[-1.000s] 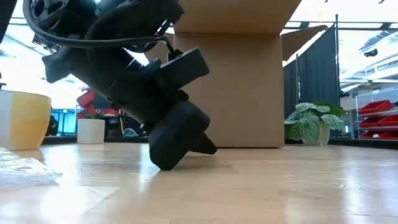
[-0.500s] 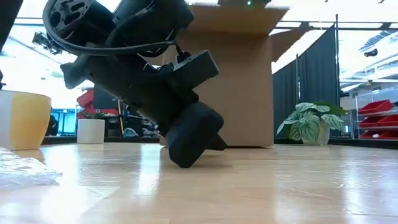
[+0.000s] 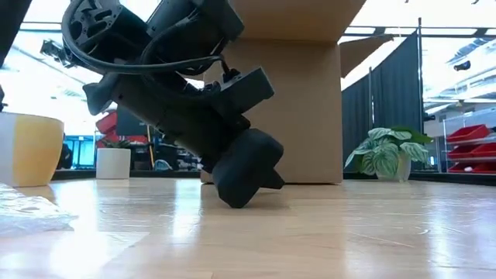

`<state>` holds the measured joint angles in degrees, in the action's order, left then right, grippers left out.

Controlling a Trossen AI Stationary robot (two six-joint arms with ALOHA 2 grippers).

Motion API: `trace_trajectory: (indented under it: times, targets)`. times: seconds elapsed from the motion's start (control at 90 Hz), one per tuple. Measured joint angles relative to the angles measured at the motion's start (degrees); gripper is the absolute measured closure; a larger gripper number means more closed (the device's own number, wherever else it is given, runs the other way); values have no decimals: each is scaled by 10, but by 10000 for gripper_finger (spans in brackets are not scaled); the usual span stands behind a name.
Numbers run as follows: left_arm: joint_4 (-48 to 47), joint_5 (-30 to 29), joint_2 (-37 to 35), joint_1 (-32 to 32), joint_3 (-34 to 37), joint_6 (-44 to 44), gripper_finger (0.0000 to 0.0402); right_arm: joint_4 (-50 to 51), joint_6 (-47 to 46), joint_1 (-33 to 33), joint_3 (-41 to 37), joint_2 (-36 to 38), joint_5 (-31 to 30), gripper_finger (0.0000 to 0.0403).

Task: Wrap mug
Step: Put the wrapped orange mug into the box

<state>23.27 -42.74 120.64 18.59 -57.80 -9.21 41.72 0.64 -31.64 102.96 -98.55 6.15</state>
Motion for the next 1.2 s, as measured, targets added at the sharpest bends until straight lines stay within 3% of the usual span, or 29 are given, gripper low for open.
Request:
trace_trajectory:
  times: [0.2,0.422,0.656,0.911,1.2]
  targets:
    - [0,0,0,0,0,0,401,31,39,17,1,-52,26,376]
    - [-2,0,0,0,-1,0,401,124,-13,16,1,-95,-17,376]
    - [0,3,0,0,0,0,402,122,-18,17,1,-143,-40,374]
    - [7,5,0,0,0,13,402,58,7,18,0,-177,-48,294]
    - [8,5,0,0,0,13,402,52,28,21,2,-167,-38,222]
